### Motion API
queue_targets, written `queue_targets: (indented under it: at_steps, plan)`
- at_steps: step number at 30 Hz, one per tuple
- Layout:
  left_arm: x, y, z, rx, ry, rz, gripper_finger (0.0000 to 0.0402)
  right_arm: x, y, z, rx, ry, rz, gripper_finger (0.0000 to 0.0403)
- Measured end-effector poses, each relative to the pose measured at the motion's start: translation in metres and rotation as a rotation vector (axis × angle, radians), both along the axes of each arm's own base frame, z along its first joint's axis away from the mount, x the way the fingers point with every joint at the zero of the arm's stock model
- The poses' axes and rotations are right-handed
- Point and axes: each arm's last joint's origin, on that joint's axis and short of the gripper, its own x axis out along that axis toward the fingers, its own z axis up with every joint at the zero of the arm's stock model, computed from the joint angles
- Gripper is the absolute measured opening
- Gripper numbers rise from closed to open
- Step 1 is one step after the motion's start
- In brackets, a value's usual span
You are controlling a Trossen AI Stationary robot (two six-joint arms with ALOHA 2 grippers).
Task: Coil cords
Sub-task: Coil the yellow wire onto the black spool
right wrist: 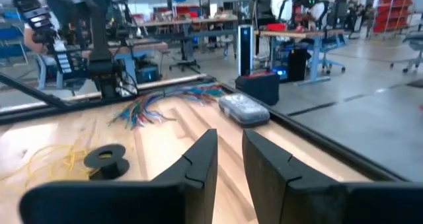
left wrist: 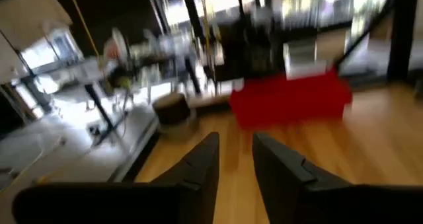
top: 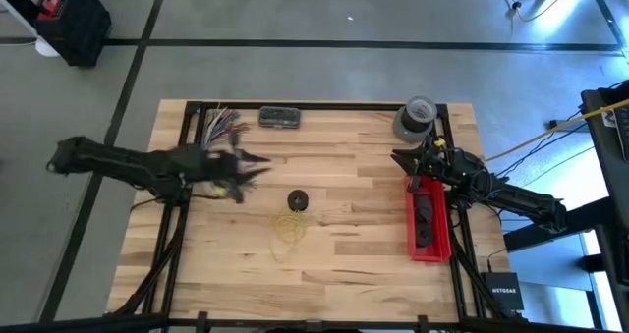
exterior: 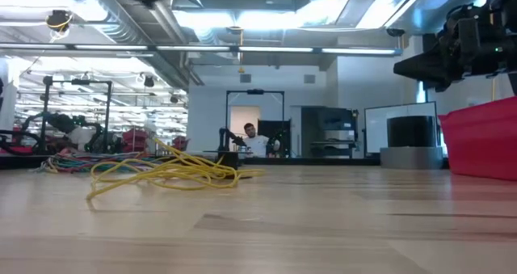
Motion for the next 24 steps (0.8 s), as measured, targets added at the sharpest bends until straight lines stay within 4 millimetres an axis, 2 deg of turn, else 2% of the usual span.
queue_targets:
  at_steps: [3, 5, 10, 17, 21, 24]
  plan:
    - [0.03, -0.008, -0.011, 0.079, 0.236, 0.019, 0.0086, 0.0, 0.0, -0.001, 0.012, 0.018, -0.002, 0.0076]
    - [0.045, -0.014, -0.019, 0.115, 0.33, 0.026, 0.0086, 0.0, 0.0, -0.001, 0.018, 0.017, 0.001, 0.0076]
    - [0.065, -0.025, -0.061, 0.158, 0.537, 0.029, 0.0086, 0.0, 0.001, 0.003, 0.004, -0.03, 0.045, 0.0076]
    - [0.08, -0.035, -0.099, 0.143, 0.652, 0.023, 0.0086, 0.001, 0.004, 0.008, 0.008, -0.079, 0.156, 0.0076]
    - [0.085, -0.035, -0.105, 0.14, 0.65, 0.03, 0.0086, 0.002, 0.005, 0.016, 0.001, -0.156, 0.183, 0.0076]
    - [0.088, -0.035, -0.102, 0.165, 0.612, 0.026, 0.0086, 0.003, 0.004, 0.021, -0.008, -0.186, 0.184, 0.0076]
